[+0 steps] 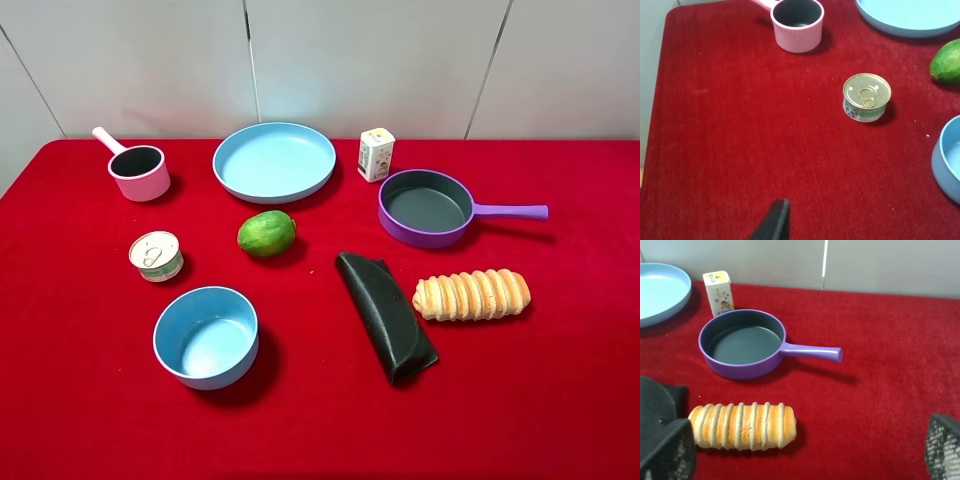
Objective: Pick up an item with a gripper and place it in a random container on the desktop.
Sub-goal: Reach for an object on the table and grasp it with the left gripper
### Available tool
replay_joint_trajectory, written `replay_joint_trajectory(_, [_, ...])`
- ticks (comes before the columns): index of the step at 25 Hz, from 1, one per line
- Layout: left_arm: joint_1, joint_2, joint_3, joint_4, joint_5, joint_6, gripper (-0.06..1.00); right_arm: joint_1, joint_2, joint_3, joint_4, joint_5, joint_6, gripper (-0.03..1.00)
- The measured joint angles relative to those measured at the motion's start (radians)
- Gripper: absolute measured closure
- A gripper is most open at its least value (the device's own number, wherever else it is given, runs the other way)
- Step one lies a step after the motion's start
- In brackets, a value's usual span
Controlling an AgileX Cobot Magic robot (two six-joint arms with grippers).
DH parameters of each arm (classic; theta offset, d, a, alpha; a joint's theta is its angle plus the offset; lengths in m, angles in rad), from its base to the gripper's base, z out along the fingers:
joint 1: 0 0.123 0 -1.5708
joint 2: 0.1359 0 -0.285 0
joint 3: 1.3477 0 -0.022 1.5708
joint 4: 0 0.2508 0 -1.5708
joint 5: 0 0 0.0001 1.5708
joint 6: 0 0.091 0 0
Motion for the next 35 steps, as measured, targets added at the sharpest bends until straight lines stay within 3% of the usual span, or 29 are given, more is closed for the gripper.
replay_joint_trajectory(35, [0.000,0.000,0.000,0.000,0.000,0.000,-0.04,0.000,0.000,0.000,0.000,0.000,0.000,0.27])
